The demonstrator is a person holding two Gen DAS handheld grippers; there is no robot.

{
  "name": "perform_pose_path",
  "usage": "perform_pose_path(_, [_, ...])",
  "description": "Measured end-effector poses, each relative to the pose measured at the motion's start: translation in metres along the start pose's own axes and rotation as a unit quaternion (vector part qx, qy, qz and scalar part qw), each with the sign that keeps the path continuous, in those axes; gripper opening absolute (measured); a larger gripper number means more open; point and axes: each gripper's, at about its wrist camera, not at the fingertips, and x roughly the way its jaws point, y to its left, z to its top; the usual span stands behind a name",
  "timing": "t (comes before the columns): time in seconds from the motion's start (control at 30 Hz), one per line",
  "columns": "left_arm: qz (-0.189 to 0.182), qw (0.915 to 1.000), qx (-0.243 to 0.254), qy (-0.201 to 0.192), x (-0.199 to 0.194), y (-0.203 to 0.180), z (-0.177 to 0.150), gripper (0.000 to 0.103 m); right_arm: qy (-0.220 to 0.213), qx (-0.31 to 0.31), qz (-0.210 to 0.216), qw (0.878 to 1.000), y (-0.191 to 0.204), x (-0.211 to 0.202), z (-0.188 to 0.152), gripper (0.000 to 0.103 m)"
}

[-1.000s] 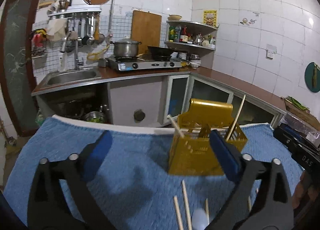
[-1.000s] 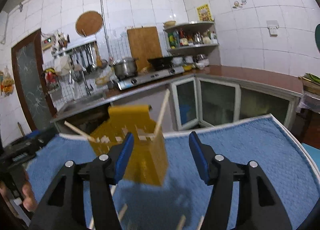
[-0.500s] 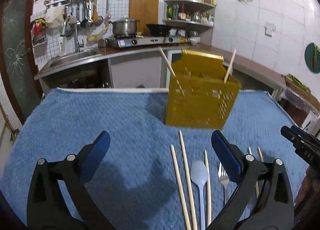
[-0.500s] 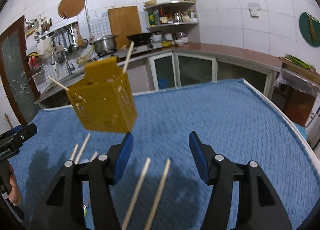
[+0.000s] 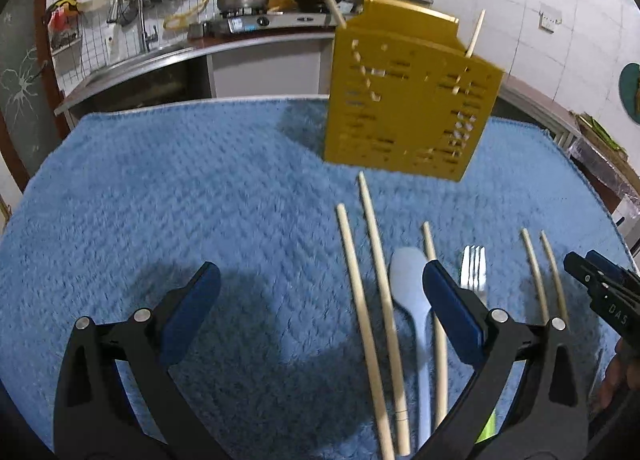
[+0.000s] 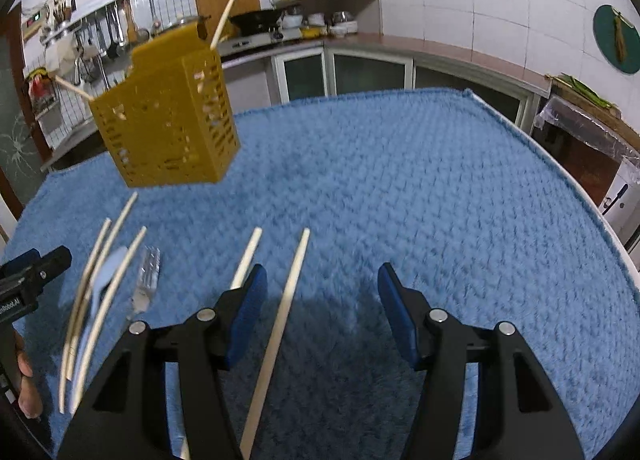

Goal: Organize utensils
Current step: 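Lower the left gripper onto a chopstick while the right gripper grasps another chopstick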

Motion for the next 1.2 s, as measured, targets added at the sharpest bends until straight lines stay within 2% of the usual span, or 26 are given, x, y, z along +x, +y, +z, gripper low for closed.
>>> perform_pose_path(0.1, [-0.002, 0.9998, 0.0, 0.019, 0.011, 0.0, -0.003, 0.097, 0.013, -0.002, -0.004, 1.0, 0.001, 0.005, 0.0, 0.053])
perform_pose_path(0.17, [-0.005, 0.9996, -0.004, 0.026, 0.014, 0.001, -0.002, 0.095, 0.026, -0.007, -0.004, 1.0, 0.003, 0.01, -0.001, 0.044])
perform_pose_path(0.23, [-0.011, 0.9995, -0.006, 0.029, 0.016, 0.001, -0.001, 0.092, 0.037, -0.012, -0.004, 0.999, 0.005, 0.014, -0.001, 0.041])
perform_pose_path(0.33, [-0.016, 0.9991, -0.001, 0.039, 0.02, -0.001, -0.001, 0.082, 0.046, -0.02, -0.003, 0.999, 0.009, 0.018, -0.002, 0.039])
perform_pose_path(0.4, [-0.017, 0.9988, 0.002, 0.046, 0.024, -0.003, -0.001, 0.071, 0.049, -0.025, -0.005, 0.998, 0.012, 0.02, -0.002, 0.037])
perform_pose_path(0.57, [-0.019, 0.9984, -0.002, 0.054, 0.028, -0.004, 0.0, 0.059, 0.05, -0.029, 0.002, 0.998, 0.015, 0.019, -0.002, 0.026])
perform_pose_path(0.67, [-0.032, 0.9976, -0.005, 0.06, 0.029, -0.004, 0.003, 0.047, 0.053, -0.028, 0.009, 0.998, 0.017, 0.018, -0.001, 0.019])
perform_pose_path(0.7, [-0.036, 0.9974, -0.006, 0.063, 0.03, -0.004, 0.004, 0.043, 0.054, -0.027, 0.008, 0.998, 0.018, 0.018, -0.001, 0.019])
perform_pose_path(0.77, [-0.04, 0.9969, -0.007, 0.067, 0.03, -0.005, 0.006, 0.041, 0.056, -0.027, 0.007, 0.998, 0.019, 0.018, -0.001, 0.019])
perform_pose_path(1.0, [-0.055, 0.9959, -0.027, 0.067, 0.028, 0.002, 0.009, 0.037, 0.06, -0.011, 0.022, 0.998, 0.012, 0.019, 0.0, 0.019])
perform_pose_path(1.1, [-0.041, 0.9963, -0.016, 0.074, 0.033, 0.0, 0.009, 0.03, 0.06, -0.016, 0.017, 0.998, 0.014, 0.02, -0.001, 0.019])
perform_pose_path(1.2, [-0.031, 0.9969, -0.003, 0.073, 0.037, -0.006, 0.01, 0.03, 0.061, -0.016, 0.015, 0.998, 0.014, 0.02, -0.001, 0.019])
